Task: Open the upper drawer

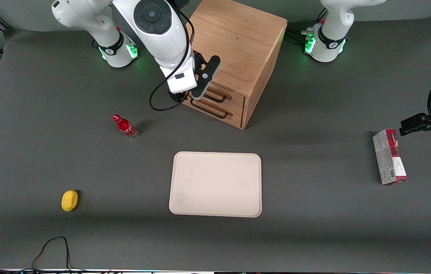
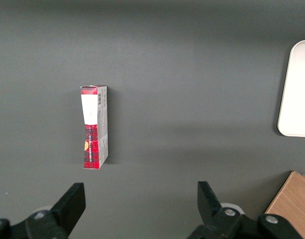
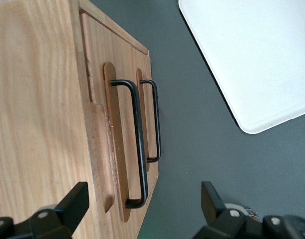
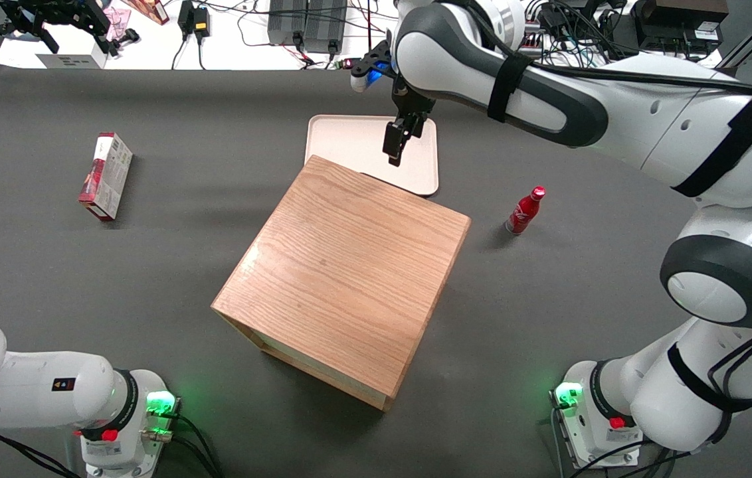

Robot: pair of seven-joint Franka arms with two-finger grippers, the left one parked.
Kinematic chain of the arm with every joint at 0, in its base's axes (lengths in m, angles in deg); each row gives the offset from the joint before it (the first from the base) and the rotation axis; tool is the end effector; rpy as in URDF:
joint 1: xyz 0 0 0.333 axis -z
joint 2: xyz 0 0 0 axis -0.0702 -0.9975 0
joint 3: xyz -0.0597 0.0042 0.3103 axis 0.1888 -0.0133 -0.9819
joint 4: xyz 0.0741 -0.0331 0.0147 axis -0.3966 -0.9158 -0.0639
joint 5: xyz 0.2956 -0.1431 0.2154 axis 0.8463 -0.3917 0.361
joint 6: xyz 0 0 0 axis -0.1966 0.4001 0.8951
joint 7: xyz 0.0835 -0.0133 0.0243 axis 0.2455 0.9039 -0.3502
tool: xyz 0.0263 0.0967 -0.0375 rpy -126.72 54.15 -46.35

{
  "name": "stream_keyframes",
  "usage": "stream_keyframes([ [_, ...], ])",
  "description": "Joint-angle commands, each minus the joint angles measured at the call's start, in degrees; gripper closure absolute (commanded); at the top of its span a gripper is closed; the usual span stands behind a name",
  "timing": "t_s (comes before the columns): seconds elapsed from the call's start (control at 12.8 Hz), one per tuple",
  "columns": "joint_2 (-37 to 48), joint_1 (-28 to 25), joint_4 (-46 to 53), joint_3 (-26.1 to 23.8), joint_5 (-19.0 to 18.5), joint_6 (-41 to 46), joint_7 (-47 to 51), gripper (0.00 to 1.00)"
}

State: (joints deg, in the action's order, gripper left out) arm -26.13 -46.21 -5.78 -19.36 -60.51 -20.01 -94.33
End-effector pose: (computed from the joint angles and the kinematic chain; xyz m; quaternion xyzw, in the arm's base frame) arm 0.4598 0.4337 0.5162 -0.8709 -0.4823 0.0670 0.0666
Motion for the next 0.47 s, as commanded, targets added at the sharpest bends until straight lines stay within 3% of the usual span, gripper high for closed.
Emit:
stream_keyframes([
  [0.0,0.8,-0.3,-4.9,0.5,0.9,-4.6,-1.7,0.00],
  [0.39,1.0,-0.4,-7.5,0.5,-0.7,-7.1,-1.7,0.00],
])
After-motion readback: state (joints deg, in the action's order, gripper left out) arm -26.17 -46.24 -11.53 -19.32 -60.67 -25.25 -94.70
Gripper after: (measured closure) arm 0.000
